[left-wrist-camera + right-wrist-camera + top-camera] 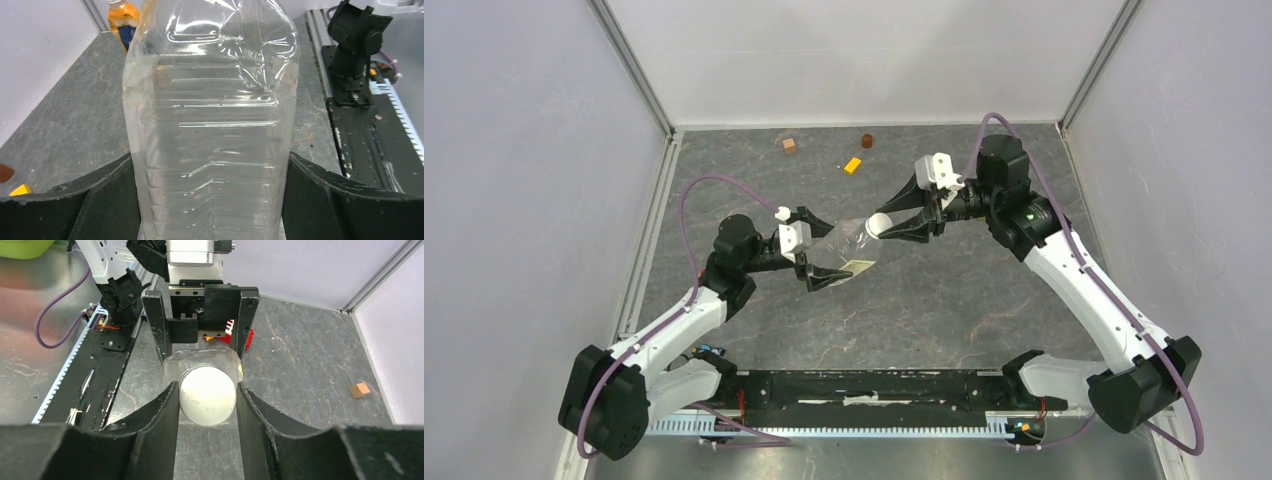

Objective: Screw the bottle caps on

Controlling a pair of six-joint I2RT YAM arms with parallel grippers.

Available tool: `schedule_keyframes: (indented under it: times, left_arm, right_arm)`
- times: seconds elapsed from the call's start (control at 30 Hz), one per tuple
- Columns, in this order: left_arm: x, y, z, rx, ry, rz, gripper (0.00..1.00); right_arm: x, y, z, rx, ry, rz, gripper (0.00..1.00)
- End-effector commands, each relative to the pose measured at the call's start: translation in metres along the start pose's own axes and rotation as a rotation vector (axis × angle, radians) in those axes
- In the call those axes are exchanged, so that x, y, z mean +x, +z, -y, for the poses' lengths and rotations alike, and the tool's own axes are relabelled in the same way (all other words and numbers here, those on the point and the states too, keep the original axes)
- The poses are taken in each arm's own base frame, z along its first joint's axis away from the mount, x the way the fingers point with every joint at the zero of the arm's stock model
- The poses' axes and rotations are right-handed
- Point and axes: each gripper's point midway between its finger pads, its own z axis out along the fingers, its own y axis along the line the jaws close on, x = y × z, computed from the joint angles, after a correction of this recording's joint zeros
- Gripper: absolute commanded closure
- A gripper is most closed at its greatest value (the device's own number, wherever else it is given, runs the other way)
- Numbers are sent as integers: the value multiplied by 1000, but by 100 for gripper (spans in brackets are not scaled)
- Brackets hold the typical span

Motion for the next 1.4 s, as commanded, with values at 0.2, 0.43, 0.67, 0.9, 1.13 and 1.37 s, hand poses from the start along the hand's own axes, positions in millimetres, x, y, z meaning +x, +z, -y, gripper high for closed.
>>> schedule_keyframes:
  times: [0.2,0.43,0.67,0.9,1.13,1.37]
  left_arm:
    - [-47,11,-44,-287,289,110,75]
    - [-69,26,-66,-495,456,152,76]
    - [-77,42,-87,-686,553,110,77]
    - [-71,50,-96,-829,606,22,77]
    - [-22,40,-85,-754,504,-137,76]
    - [30,8,-65,-556,327,-314,76]
  right_arm:
    - [2,10,21,130,77,-9,72]
    - [17,7,48,365,244,7,78]
    - [46,-14,84,775,512,33,85]
    - [75,-36,91,1059,733,106,83]
    - [36,-40,87,991,596,126,40]
    - [9,-42,61,810,198,40,2]
